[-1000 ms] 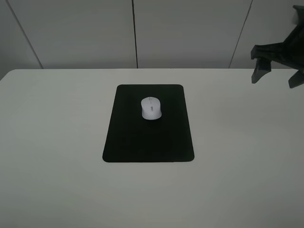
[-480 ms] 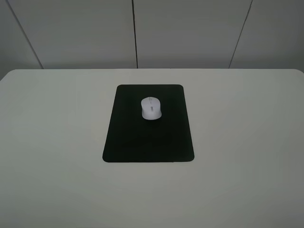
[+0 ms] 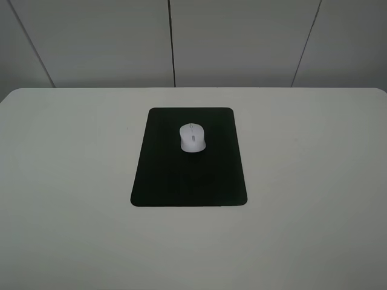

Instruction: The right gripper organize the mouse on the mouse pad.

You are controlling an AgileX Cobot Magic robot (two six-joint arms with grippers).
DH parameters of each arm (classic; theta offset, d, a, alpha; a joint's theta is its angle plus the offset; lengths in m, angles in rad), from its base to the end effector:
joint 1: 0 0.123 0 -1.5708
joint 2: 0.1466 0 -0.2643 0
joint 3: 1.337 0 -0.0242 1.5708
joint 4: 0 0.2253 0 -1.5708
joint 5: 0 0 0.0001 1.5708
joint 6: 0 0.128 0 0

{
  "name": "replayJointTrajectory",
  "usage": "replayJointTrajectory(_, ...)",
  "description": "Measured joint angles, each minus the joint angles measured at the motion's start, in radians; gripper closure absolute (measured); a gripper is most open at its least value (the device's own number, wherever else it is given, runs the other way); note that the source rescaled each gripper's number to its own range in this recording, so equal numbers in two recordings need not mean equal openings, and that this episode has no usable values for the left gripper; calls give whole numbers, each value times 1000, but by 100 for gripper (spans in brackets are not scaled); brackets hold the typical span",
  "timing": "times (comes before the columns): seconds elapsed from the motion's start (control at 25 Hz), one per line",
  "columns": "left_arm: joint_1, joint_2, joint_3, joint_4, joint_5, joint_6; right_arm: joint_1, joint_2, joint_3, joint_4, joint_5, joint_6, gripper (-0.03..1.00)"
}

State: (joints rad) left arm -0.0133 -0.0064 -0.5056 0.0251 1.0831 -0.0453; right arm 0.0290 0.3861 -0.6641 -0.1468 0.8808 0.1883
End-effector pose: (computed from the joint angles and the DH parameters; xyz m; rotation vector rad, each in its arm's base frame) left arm 0.0240 0.0025 0.2474 -0.0345 2.0542 -0.0063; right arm 0.0854 -0.0120 0.2981 0.1368 2.0733 -0.0422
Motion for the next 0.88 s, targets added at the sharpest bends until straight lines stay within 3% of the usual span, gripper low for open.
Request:
replayJointTrajectory(0.36, 0, 0, 0, 0, 0, 0, 0, -266, 64, 55, 125, -79, 21)
replayJointTrajectory(0.6, 0, 0, 0, 0, 0, 0, 0, -311, 95, 119, 144, -115, 21)
replayJointTrajectory(0.88, 0, 0, 0, 0, 0, 0, 0, -311, 110, 125, 152, -131, 21)
